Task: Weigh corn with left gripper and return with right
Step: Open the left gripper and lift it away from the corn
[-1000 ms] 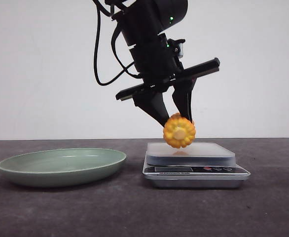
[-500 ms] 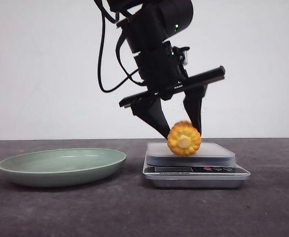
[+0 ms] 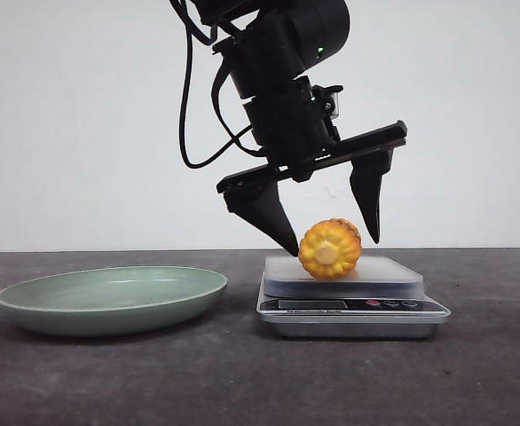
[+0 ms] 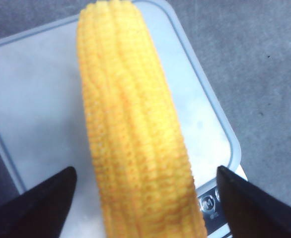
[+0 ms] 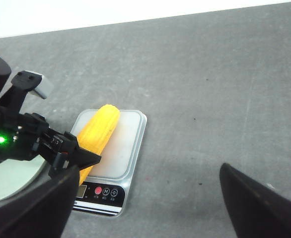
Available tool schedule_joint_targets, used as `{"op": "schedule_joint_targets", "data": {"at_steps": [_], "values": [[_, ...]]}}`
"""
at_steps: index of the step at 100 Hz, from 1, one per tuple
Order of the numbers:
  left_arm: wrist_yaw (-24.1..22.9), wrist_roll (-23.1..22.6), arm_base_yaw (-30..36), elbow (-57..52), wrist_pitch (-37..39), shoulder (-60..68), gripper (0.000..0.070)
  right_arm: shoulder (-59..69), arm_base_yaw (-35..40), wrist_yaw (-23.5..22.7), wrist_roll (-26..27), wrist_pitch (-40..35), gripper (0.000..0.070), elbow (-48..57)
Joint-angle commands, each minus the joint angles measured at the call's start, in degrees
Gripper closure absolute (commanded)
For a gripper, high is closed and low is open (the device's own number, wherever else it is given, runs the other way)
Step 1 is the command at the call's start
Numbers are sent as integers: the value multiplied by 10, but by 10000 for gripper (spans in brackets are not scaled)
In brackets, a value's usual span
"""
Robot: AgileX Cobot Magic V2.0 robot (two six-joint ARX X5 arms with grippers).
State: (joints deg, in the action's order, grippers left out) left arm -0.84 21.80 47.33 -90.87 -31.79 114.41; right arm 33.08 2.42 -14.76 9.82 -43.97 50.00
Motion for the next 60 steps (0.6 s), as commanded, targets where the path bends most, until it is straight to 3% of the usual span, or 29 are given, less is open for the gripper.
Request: {"op": "schedule_joint_targets", "data": {"at_steps": [1, 28, 60], "values": [[-13, -20, 6, -22, 0, -16, 129, 1, 1, 2, -9, 4, 136, 11], [-101, -103, -13, -25, -18, -187, 133, 2, 2, 1, -9, 5, 136, 11], [-172, -111, -127, -25, -142, -449, 139, 43, 36, -24, -6, 45, 136, 11]]}}
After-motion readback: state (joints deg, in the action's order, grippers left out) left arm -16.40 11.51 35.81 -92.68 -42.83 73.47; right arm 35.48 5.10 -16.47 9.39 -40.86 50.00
